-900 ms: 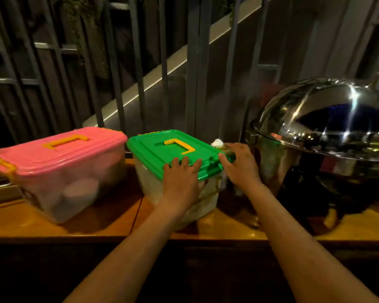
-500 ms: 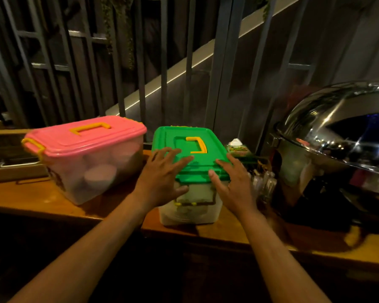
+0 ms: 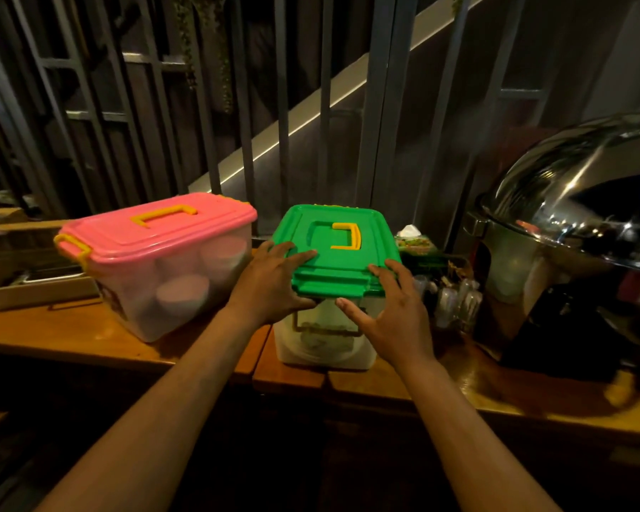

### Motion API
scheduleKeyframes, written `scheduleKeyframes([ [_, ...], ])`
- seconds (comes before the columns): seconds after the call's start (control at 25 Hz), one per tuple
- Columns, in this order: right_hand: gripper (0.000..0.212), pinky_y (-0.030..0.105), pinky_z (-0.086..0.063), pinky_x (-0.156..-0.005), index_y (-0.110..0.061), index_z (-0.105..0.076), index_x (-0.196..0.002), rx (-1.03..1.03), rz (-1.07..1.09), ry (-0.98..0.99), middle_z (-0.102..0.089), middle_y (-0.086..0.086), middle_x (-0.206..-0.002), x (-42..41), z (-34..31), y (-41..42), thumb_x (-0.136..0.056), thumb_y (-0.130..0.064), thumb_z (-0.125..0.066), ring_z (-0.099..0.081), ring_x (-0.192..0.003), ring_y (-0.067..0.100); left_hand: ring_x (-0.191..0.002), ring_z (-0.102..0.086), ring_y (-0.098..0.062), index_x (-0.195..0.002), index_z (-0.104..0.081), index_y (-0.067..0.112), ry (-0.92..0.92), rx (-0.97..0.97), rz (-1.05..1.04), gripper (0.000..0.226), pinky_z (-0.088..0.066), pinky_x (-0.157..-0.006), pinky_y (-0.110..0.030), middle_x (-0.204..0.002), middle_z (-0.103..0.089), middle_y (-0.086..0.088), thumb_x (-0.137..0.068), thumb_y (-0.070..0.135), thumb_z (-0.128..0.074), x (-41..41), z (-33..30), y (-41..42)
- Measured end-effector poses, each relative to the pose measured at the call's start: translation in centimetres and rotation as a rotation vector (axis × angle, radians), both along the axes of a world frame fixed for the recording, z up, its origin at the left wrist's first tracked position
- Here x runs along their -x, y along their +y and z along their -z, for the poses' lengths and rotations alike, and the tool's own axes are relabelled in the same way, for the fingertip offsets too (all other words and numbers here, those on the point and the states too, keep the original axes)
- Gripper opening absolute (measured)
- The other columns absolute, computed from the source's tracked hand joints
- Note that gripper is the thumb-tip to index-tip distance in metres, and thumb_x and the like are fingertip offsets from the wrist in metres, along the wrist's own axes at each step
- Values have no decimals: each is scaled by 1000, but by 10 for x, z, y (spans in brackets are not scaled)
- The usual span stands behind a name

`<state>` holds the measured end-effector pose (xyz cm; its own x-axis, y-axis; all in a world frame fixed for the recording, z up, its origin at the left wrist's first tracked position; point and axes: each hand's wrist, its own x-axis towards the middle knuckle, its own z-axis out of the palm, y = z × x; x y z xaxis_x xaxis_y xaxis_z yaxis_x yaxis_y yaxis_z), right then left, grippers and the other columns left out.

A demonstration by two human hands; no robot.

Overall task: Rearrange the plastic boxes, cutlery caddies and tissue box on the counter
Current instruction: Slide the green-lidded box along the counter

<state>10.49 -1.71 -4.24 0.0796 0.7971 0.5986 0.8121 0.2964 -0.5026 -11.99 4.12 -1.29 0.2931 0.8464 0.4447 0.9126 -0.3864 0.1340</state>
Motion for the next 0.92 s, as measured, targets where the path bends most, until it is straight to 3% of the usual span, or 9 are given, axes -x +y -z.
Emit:
scheduleKeyframes([
  [0.16, 80, 51, -46, -103, -26, -48, -134, 0, 44, -21, -37, -2, -147, 3, 0, 2, -72, -75, -57, -36, -138, 22, -132, -39, -37, -141, -49, 34, -38, -31, 61, 96, -34, -111, -50, -143, -50, -12, -56, 77, -52, 2, 1, 7],
  [0.32, 79, 49, -48, -102, -28, -44, -134, -9, 69, -5, -33, -4, -148, 12, -1, -1, -72, -74, -58, -35, -138, 19, -137, -32, -36, -143, -44, 35, -33, -35, 107, 88, -30, -115, -48, -147, -46, -8, -65, 68, -67, 7, 0, 7],
  [0.56, 78, 47, -50, -94, -32, -37, -138, 70, 86, -19, -19, -11, -156, 19, -3, -9, -75, -72, -57, -38, -135, 19, -133, -34, -31, -139, -46, 30, -76, -49, 166, 82, -37, -111, -46, -140, -47, -7, -67, 64, -68, 10, 3, 6],
  [0.68, 76, 49, -42, -104, -33, -37, -140, 161, 132, -26, -16, -8, -160, 21, -8, -11, -77, -72, -54, -33, -141, 24, -136, -34, -29, -141, -47, 30, -123, -9, 239, 76, -36, -112, -44, -142, -44, -9, -75, 62, -65, 24, 6, -4],
  [0.8, 75, 52, -28, -114, -30, -47, -138, 111, 278, -33, -28, 3, -158, 36, -17, -17, -77, -74, -48, -27, -144, 31, -132, -44, -26, -140, -50, 31, -168, -45, 266, 69, -39, -108, -41, -142, -49, -7, -78, 63, -56, 62, 8, -29],
  [0.92, 57, 54, -32, -111, -26, -58, -128, -91, 274, -104, -45, 8, -147, 82, -30, -16, -78, -54, -59, -36, -138, 34, -117, -56, -22, -127, -63, 27, -251, -165, 132, 52, -44, -95, -36, -130, -61, -2, -83, 54, -57, 123, 6, -49],
])
